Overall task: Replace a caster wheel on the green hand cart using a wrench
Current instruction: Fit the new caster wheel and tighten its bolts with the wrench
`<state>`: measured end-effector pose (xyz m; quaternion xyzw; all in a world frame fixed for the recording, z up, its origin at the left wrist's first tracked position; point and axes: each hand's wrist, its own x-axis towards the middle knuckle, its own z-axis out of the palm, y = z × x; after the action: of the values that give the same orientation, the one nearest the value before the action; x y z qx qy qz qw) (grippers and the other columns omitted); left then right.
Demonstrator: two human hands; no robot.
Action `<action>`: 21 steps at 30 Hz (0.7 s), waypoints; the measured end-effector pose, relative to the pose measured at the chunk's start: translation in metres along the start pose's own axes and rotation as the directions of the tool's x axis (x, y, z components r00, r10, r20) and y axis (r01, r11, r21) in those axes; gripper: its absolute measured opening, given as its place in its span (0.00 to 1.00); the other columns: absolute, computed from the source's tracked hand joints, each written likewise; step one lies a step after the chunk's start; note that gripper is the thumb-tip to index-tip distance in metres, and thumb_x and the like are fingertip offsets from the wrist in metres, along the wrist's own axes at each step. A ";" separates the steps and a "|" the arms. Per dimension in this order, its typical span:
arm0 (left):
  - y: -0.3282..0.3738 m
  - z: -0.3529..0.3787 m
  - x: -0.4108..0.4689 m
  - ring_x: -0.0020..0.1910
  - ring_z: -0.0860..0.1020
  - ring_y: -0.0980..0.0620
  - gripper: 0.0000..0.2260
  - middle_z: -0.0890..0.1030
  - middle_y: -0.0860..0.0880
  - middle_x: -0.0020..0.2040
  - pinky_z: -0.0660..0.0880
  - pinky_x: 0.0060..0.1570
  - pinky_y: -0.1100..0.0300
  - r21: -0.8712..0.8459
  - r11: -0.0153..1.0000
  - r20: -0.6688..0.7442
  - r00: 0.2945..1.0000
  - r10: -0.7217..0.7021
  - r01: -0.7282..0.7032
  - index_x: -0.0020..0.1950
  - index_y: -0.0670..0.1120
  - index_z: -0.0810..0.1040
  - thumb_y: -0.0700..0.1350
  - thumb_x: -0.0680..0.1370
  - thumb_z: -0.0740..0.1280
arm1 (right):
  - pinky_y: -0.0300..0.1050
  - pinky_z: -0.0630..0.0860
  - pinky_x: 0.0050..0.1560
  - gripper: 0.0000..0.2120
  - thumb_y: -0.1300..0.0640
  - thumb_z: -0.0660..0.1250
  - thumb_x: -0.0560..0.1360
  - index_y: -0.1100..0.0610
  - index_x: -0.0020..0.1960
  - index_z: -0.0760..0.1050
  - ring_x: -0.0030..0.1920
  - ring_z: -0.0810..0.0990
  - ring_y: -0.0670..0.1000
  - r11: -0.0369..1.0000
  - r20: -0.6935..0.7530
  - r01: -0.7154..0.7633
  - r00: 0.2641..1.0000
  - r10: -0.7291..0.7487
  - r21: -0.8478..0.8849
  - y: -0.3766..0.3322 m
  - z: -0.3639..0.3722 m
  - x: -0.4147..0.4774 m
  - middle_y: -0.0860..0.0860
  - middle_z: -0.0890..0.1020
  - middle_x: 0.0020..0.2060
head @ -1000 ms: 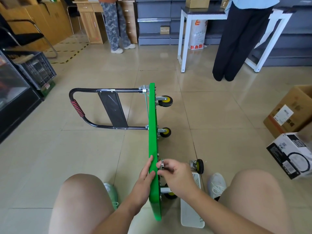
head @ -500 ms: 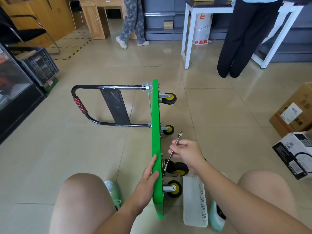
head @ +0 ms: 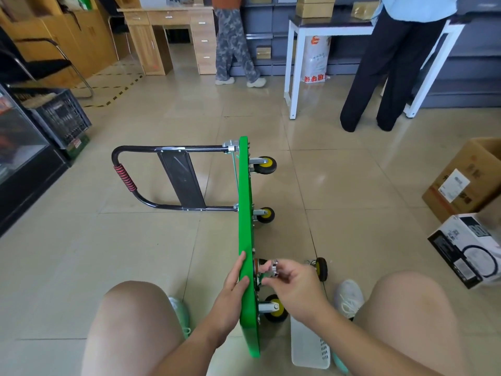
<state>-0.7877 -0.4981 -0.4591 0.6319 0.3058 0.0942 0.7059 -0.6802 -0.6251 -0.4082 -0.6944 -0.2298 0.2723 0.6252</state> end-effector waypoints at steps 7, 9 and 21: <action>0.002 0.000 0.000 0.78 0.69 0.53 0.23 0.70 0.58 0.79 0.63 0.80 0.47 -0.022 1.000 0.006 1.000 -0.022 0.022 0.72 0.79 0.65 0.49 0.88 0.59 | 0.32 0.79 0.51 0.24 0.68 0.73 0.72 0.36 0.43 0.85 0.47 0.86 0.43 0.989 0.061 0.114 0.992 -0.108 -0.098 0.003 0.013 0.003 0.41 0.87 0.43; 0.003 0.000 0.000 0.77 0.70 0.53 0.23 0.70 0.57 0.79 0.63 0.80 0.47 -0.024 0.999 0.004 1.000 -0.029 0.029 0.72 0.79 0.65 0.49 0.87 0.59 | 0.29 0.77 0.50 0.20 0.62 0.73 0.70 0.34 0.43 0.83 0.45 0.85 0.40 0.976 0.072 0.152 0.987 -0.143 -0.156 0.001 0.015 0.006 0.38 0.87 0.42; 0.001 0.001 0.003 0.78 0.69 0.54 0.23 0.68 0.59 0.79 0.63 0.80 0.48 -0.028 0.999 0.003 1.000 -0.024 0.024 0.73 0.77 0.64 0.48 0.88 0.59 | 0.36 0.80 0.53 0.17 0.56 0.71 0.70 0.32 0.45 0.81 0.48 0.85 0.41 0.950 0.072 0.161 0.987 -0.147 -0.268 0.014 0.013 0.028 0.37 0.86 0.44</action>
<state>-0.7847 -0.4976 -0.4587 0.6184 0.3113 0.0892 0.7161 -0.6680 -0.5987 -0.4253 -0.7468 -0.3343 0.2060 0.5368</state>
